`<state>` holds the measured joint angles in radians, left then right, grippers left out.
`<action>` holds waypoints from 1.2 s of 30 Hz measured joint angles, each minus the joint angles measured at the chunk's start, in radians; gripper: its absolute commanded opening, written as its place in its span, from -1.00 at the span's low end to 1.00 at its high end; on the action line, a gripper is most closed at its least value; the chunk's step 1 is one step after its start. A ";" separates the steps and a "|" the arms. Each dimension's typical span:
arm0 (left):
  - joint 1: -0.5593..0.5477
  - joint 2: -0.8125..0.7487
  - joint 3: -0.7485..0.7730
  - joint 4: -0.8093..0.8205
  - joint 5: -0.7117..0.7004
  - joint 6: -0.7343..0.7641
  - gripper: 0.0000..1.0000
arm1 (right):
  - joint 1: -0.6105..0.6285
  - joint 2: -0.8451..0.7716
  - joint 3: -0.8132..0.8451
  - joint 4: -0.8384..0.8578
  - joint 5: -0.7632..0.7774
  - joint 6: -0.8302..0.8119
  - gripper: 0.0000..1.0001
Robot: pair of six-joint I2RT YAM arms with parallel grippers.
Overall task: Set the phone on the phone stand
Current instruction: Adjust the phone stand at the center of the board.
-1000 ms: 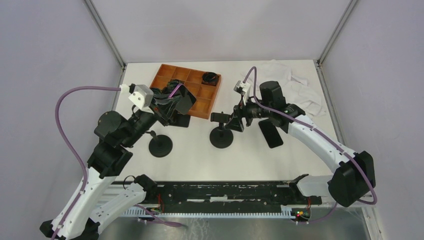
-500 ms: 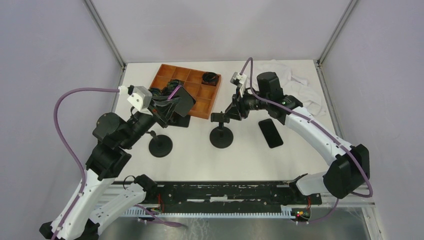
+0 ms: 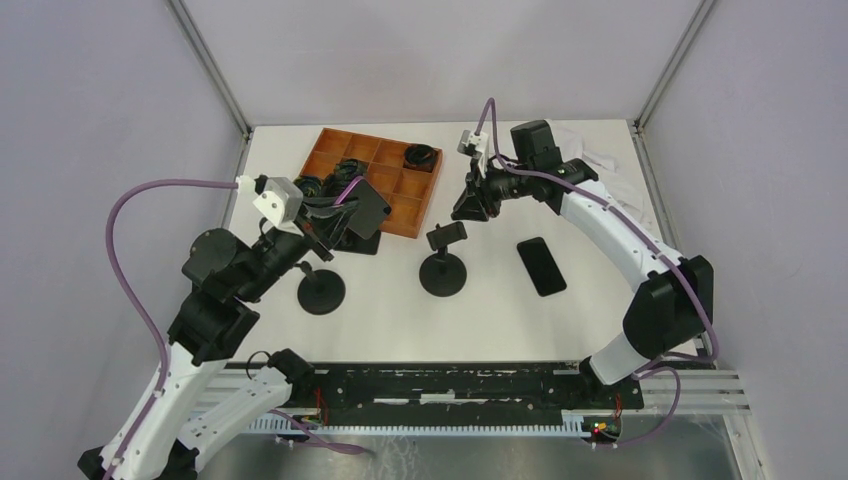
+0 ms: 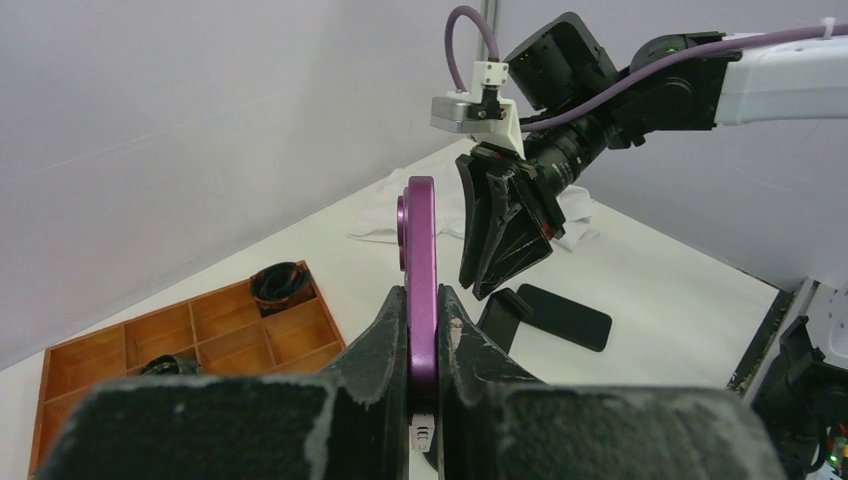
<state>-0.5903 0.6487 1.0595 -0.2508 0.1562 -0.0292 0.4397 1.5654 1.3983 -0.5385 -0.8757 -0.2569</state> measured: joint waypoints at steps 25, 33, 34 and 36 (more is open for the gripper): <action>0.000 -0.039 -0.003 -0.001 0.042 -0.024 -0.96 | -0.029 -0.142 0.035 -0.087 0.134 -0.149 0.80; 0.000 -0.041 -0.018 0.010 0.076 -0.063 -0.96 | -0.037 -0.272 -0.043 -0.053 0.188 -0.180 0.74; 0.000 -0.041 -0.022 0.013 0.081 -0.065 -0.96 | -0.037 -0.285 -0.062 -0.044 0.190 -0.182 0.73; 0.000 -0.041 -0.031 0.018 0.084 -0.072 -0.96 | -0.037 -0.311 -0.103 -0.029 0.198 -0.182 0.69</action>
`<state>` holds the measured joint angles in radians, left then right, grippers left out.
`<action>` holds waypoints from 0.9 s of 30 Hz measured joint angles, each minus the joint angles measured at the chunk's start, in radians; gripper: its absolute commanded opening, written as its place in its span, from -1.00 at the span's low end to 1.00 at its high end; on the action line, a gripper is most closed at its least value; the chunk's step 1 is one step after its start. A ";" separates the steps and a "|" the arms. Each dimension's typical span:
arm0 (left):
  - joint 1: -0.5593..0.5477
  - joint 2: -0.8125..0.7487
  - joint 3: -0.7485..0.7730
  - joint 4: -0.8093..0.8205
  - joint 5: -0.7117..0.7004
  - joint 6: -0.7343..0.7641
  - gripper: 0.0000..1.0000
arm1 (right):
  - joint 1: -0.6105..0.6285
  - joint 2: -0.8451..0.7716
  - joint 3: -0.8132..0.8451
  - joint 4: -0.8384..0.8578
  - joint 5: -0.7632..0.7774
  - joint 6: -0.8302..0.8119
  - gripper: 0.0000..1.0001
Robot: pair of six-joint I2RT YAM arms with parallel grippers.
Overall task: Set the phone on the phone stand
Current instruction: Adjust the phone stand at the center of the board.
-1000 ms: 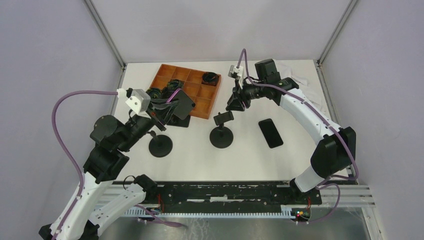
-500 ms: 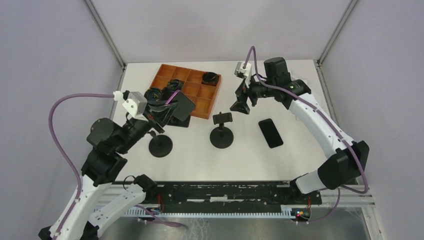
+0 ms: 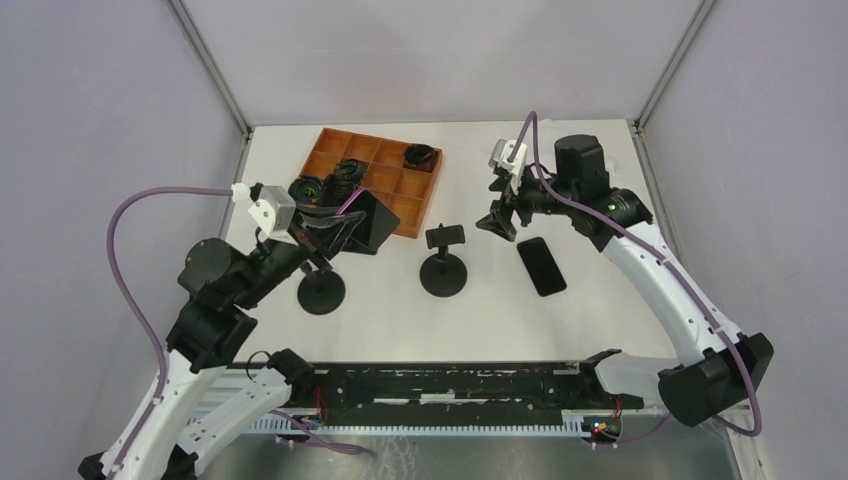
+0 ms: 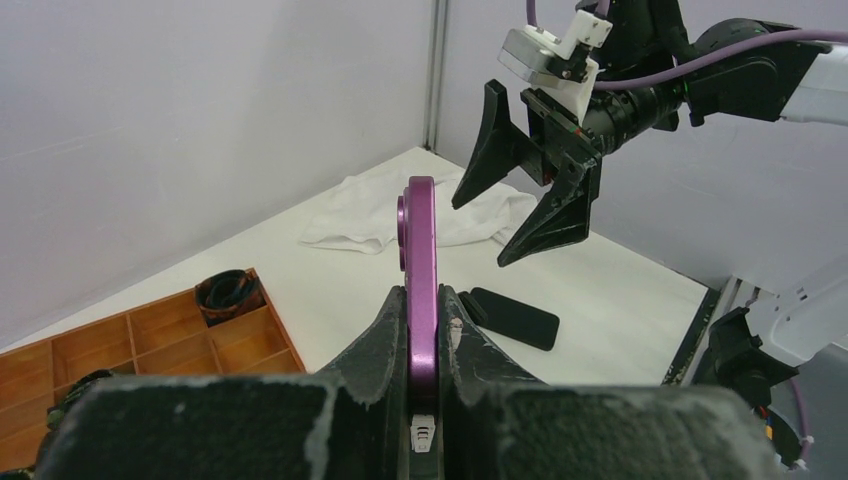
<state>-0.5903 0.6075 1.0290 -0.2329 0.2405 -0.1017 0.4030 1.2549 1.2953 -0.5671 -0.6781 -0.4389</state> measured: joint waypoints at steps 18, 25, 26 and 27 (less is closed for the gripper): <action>0.000 0.005 -0.036 0.034 0.006 -0.051 -0.96 | 0.187 -0.022 -0.095 0.116 0.218 0.140 0.44; 0.000 0.028 -0.039 0.064 0.007 -0.078 -0.96 | 0.237 -0.021 -0.157 0.149 0.271 0.187 0.32; 0.000 0.033 -0.042 0.069 0.007 -0.080 -0.96 | 0.241 -0.021 -0.166 0.151 0.280 0.191 0.28; 0.000 0.037 -0.043 0.072 0.008 -0.081 -0.96 | 0.246 -0.021 -0.177 0.154 0.291 0.198 0.25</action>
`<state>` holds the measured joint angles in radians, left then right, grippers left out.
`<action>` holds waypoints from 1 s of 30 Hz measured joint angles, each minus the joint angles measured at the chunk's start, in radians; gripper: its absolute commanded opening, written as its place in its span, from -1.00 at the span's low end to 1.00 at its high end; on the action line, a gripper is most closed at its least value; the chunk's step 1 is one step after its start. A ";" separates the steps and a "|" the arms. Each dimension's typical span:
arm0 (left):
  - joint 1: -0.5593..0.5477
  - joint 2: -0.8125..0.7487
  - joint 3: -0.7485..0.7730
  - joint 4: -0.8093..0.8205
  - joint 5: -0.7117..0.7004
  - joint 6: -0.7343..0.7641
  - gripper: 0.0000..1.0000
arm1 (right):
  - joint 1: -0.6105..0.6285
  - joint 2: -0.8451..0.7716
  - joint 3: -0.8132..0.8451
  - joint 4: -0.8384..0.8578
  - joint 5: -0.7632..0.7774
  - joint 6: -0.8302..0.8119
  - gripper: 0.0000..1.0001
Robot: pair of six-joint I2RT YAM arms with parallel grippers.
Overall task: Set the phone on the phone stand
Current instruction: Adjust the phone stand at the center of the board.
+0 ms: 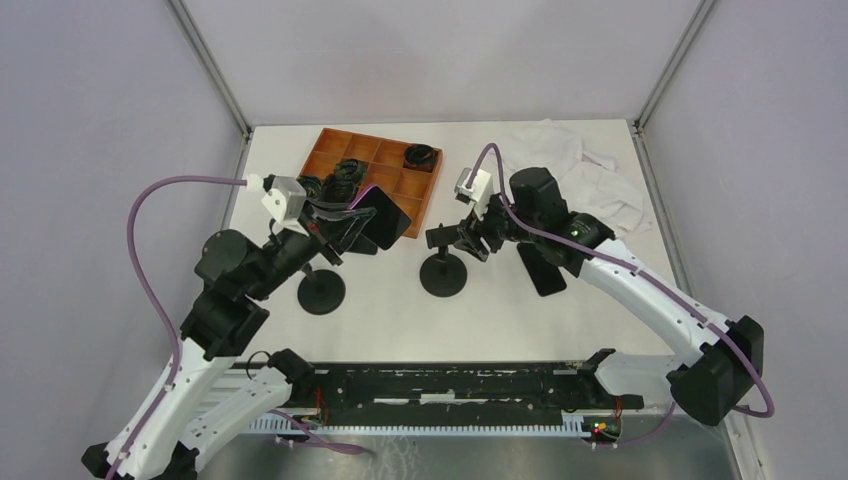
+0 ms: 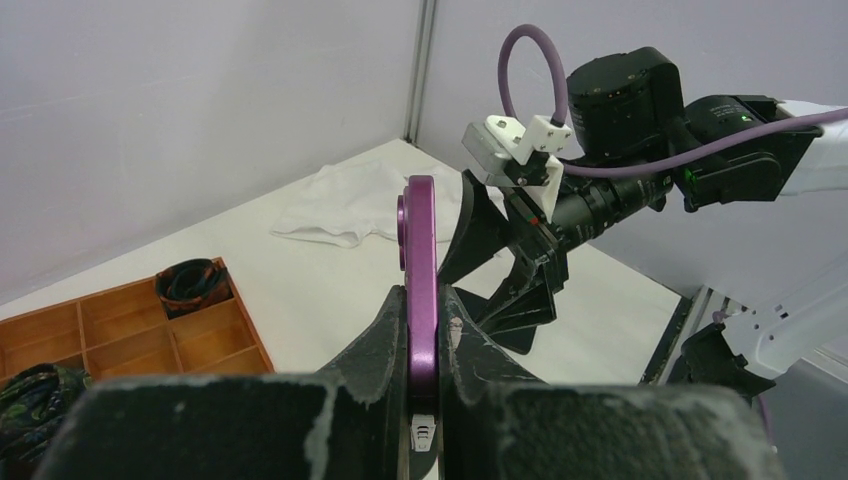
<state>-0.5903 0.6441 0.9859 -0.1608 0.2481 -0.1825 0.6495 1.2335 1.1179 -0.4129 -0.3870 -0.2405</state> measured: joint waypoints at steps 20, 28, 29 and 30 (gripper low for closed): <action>0.000 0.019 -0.013 0.020 0.023 -0.003 -0.96 | 0.010 -0.002 -0.003 0.013 0.091 0.004 0.12; 0.000 0.018 -0.014 0.021 0.024 -0.003 -0.96 | 0.008 -0.002 0.013 0.008 0.118 -0.037 0.21; 0.000 0.017 -0.014 0.021 0.024 -0.003 -0.96 | 0.006 -0.002 0.013 0.007 0.111 -0.039 0.23; 0.000 0.016 -0.014 0.021 0.024 -0.003 -0.95 | 0.001 -0.002 0.013 0.006 0.096 -0.044 0.23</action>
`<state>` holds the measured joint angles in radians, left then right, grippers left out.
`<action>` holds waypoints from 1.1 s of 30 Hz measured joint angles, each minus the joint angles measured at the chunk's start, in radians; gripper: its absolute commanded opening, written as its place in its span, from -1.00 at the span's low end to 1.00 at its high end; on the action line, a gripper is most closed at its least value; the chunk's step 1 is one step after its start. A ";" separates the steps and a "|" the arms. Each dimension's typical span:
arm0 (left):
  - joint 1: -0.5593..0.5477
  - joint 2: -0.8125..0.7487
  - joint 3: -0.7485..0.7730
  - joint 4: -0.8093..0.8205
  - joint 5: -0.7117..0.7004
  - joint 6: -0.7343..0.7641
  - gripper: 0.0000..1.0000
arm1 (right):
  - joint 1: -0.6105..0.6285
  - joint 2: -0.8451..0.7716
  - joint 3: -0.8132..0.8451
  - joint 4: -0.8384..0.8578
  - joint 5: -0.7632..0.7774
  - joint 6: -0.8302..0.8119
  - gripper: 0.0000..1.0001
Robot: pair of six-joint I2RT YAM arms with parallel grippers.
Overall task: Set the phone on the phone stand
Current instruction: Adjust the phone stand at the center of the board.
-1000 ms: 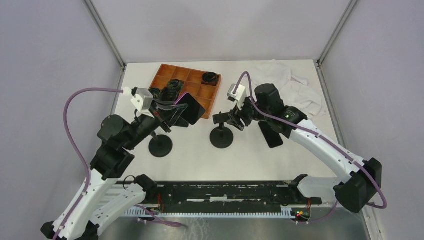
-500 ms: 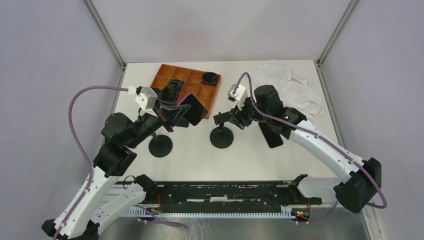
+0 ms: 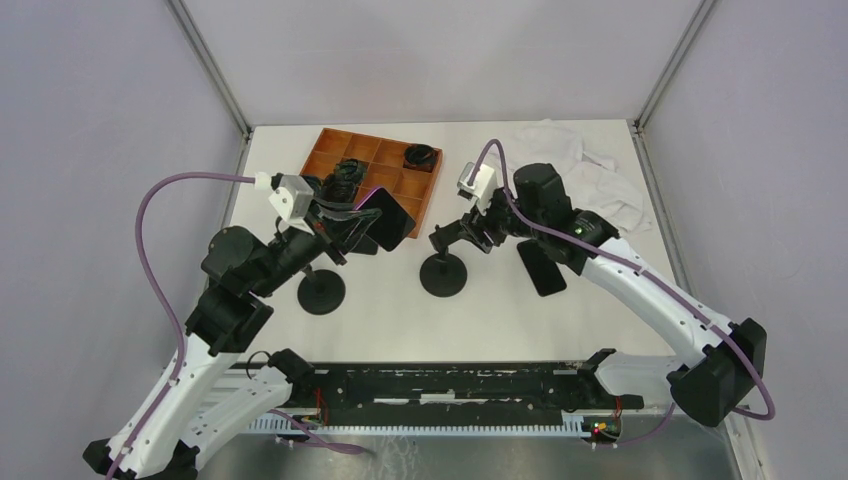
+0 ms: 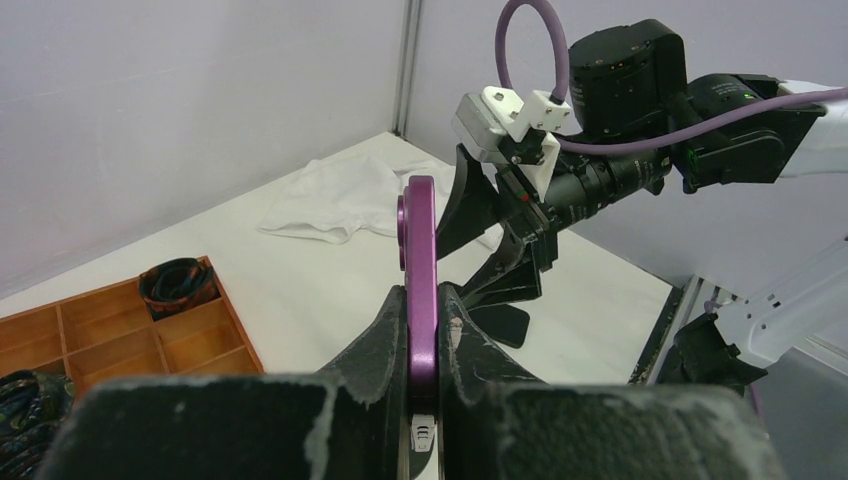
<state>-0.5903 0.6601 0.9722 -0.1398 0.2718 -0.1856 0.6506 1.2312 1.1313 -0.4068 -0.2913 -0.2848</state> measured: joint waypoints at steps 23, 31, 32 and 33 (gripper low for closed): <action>0.000 -0.013 -0.007 0.001 0.001 0.000 -0.95 | -0.130 -0.045 0.000 -0.007 -0.273 -0.011 0.37; 0.000 -0.013 -0.011 0.001 0.002 0.000 -0.96 | -0.131 -0.045 0.000 -0.001 -0.274 0.003 0.32; 0.000 -0.013 -0.011 0.001 0.002 0.000 -0.96 | -0.131 -0.045 0.000 0.000 -0.274 0.004 0.32; 0.000 -0.013 -0.013 0.002 0.002 0.000 -0.96 | -0.132 -0.045 0.000 0.002 -0.273 0.008 0.31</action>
<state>-0.5903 0.6472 0.9596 -0.1383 0.2737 -0.1860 0.5190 1.1866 1.1309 -0.4046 -0.5644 -0.2771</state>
